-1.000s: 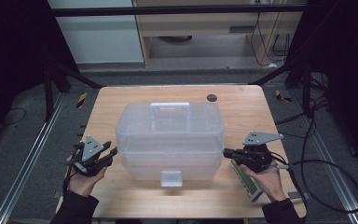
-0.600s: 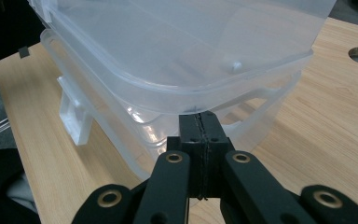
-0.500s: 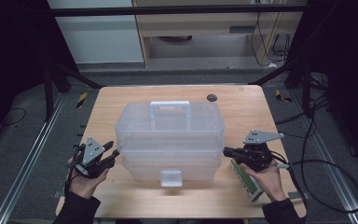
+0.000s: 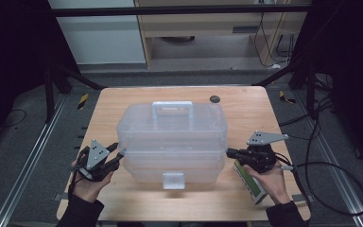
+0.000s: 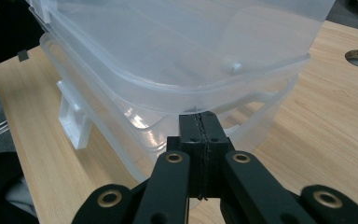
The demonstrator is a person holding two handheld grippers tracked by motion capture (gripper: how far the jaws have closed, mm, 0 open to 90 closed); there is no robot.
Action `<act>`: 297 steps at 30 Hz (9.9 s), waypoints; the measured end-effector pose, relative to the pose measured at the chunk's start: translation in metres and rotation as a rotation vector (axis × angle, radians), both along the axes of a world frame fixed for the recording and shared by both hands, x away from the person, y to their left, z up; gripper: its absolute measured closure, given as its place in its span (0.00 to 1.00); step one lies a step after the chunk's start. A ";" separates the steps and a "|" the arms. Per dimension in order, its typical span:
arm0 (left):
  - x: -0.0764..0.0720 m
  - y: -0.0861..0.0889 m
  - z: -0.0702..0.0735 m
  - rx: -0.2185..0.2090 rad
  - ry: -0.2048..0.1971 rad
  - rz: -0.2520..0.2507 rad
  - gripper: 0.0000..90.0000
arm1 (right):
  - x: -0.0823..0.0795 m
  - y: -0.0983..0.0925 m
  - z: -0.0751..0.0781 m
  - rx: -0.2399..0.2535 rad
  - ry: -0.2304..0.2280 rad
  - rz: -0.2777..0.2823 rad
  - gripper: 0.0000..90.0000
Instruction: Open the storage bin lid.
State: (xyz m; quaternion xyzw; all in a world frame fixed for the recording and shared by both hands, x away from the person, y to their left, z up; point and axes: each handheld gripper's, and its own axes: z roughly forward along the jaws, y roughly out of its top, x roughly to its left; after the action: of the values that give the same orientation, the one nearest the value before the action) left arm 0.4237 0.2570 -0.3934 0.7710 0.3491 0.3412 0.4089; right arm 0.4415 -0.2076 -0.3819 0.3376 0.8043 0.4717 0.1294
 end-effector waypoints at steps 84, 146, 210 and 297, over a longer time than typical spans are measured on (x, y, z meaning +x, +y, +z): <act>0.012 -0.008 0.020 -0.064 -0.067 0.052 0.75 | 0.009 0.026 -0.024 -0.124 0.147 -0.169 0.82; 0.028 -0.014 0.037 -0.071 -0.115 0.087 0.81 | 0.012 0.025 -0.023 -0.110 0.168 -0.188 0.87; 0.068 -0.025 0.066 -0.031 -0.125 0.186 0.93 | 0.014 0.025 -0.025 -0.120 0.161 -0.201 0.85; 0.121 -0.027 0.086 -0.093 -0.100 0.192 0.93 | 0.020 0.027 -0.022 -0.141 0.190 -0.199 0.85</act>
State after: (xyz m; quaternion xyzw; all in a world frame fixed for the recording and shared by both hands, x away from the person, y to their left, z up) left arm 0.5449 0.2298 -0.3070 0.6963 0.4157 0.4003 0.4268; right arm 0.4610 -0.1811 -0.4040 0.4488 0.8066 0.3647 0.1224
